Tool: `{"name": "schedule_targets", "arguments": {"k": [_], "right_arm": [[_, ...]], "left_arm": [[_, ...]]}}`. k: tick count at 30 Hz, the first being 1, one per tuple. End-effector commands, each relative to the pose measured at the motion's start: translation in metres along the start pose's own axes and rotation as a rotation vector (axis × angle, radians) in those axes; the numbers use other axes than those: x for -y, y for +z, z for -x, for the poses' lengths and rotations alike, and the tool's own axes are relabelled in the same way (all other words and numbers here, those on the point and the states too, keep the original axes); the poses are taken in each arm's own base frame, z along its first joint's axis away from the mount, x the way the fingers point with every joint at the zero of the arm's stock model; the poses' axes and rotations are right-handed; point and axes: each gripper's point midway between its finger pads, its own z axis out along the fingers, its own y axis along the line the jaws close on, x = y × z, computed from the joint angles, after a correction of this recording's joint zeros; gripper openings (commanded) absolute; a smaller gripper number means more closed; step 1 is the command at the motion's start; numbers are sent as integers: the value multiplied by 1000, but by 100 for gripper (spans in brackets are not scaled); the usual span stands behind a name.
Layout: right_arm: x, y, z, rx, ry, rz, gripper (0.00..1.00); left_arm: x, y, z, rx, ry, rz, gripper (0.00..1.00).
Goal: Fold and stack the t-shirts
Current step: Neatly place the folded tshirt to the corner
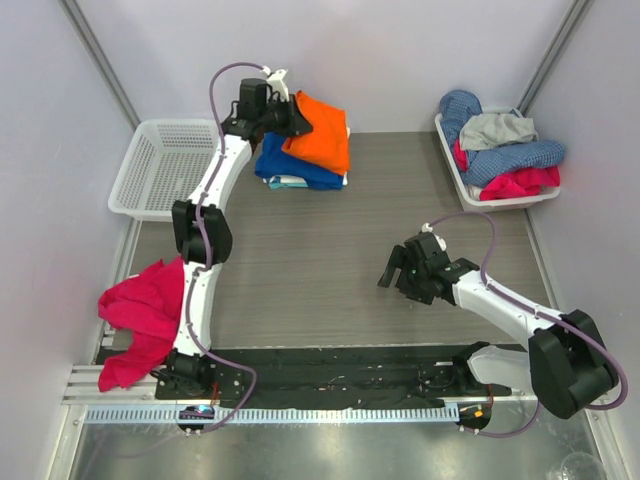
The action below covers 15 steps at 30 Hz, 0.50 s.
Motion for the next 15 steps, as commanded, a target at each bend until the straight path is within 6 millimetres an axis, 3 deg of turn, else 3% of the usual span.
{"name": "schedule_targets", "arguments": {"k": [1, 8, 15], "right_arm": [[-5, 3, 2, 10, 11, 18, 88], [-6, 6, 1, 4, 15, 22, 88], [-5, 7, -1, -2, 13, 15, 88]], "left_arm": [[28, -49, 72, 156, 78, -58, 0], [12, -55, 65, 130, 70, -44, 0], [-21, -45, 41, 95, 23, -47, 0]]}}
